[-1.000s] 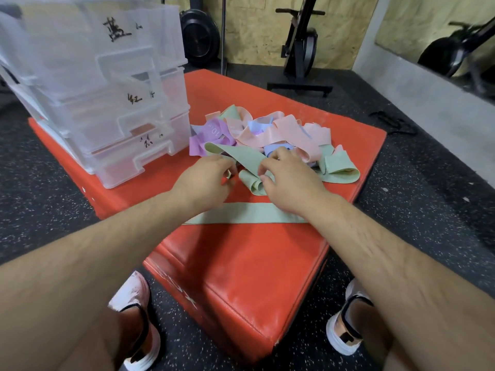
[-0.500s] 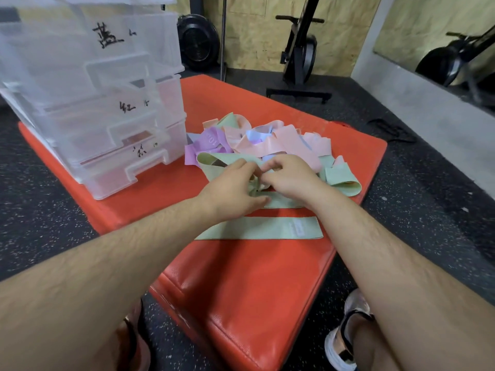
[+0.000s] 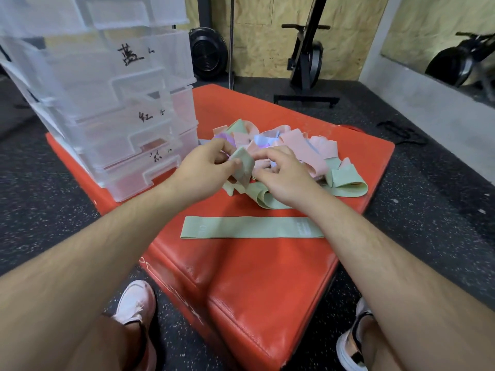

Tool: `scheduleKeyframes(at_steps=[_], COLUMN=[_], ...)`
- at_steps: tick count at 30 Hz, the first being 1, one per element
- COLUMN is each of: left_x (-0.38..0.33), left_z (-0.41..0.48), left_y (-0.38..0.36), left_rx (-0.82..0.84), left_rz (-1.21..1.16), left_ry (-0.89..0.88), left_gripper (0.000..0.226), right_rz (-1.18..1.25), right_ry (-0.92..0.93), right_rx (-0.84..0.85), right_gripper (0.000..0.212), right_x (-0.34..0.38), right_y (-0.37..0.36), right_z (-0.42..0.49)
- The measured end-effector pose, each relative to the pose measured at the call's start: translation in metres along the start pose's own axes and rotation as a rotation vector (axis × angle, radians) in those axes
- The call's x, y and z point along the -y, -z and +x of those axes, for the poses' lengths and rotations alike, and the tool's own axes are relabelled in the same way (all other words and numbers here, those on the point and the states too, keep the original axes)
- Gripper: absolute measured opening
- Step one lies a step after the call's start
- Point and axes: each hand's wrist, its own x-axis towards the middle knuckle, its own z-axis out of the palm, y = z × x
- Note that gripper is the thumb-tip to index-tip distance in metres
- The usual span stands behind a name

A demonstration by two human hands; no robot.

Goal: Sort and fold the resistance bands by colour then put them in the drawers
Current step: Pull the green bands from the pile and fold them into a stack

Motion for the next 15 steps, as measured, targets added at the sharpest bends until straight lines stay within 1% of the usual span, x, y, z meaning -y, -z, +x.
scheduleKeyframes(at_steps=[2,4,7,9,10,12,15], left_x=[-0.002,-0.002,0.005,0.011,0.014,0.021,0.032], left_z=[-0.003,-0.005,-0.009,-0.01,-0.01,-0.011,-0.015], left_y=[0.006,0.013,0.022,0.028,0.031,0.039,0.048], left_rx=[-0.007,-0.024,-0.024,-0.038,-0.046,-0.054,-0.058], left_rz=[-0.052,-0.045,0.021,0.114,0.148,0.159,0.097], left_ry=[0.024,0.04,0.043,0.013,-0.002,-0.004,0.044], left_gripper=[0.003,0.008,0.015,0.016,0.015,0.009,0.017], right_rz=[0.076,0.143,0.103,0.105,0.103,0.121,0.156], right_ry=[0.003,-0.012,0.009,0.046,0.066,0.086,0.083], right_rx=[0.059,0.121,0.134,0.13,0.139,0.189,0.251], right_gripper=[0.02,0.011,0.011,0.004,0.01,0.015,0.019], right_x=[0.0,0.004,0.008,0.011,0.014,0.015,0.013], right_y=[-0.005,-0.011,-0.026,-0.038,-0.042,-0.05,-0.06], right_z=[0.002,0.003,0.006,0.008,0.008,0.01,0.015])
